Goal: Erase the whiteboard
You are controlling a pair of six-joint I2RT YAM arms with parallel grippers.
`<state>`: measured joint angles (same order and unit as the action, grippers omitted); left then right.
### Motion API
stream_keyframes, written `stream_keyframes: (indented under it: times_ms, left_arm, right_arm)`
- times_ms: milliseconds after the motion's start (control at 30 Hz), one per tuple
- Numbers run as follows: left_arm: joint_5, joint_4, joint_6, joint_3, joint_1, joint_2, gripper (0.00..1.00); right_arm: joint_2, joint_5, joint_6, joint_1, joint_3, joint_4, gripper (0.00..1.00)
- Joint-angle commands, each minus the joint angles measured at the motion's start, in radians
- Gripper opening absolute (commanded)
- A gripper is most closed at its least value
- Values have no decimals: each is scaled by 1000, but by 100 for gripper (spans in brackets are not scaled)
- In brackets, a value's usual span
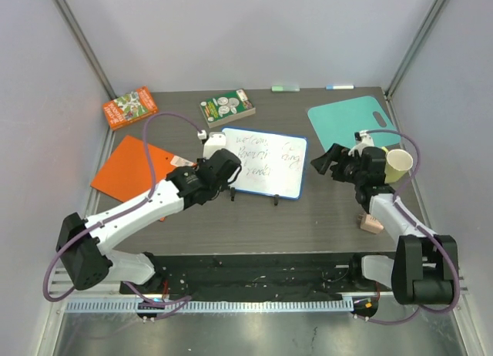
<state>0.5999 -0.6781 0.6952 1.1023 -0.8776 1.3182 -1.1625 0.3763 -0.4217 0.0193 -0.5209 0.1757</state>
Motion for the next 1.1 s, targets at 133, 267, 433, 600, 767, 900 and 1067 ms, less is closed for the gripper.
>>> stream_keyframes:
  times_ms: [133, 267, 433, 600, 767, 900, 1067]
  left_arm:
    - [-57, 113, -151, 119, 117, 62, 0]
    - [-132, 158, -221, 178, 199, 122, 0]
    - [-158, 141, -278, 283, 218, 223, 0]
    - [-181, 127, -284, 364, 219, 311, 0]
    - [-201, 130, -283, 410, 218, 398, 0]
    - [-225, 144, -284, 432, 220, 437, 0]
    - [-276, 166, -260, 442, 242, 469, 0]
  right_arm:
    - [-192, 239, -72, -58, -172, 252, 90]
    - [-308, 314, -75, -59, -247, 301, 88]
    - [-422, 325, -88, -62, -307, 358, 85]
    - [-540, 364, -117, -61, -347, 425, 79]
    - [-594, 423, -149, -62, -344, 488, 72]
    - [-628, 475, -183, -61, -344, 574, 56]
    - [-644, 521, -204, -59, -338, 648, 45]
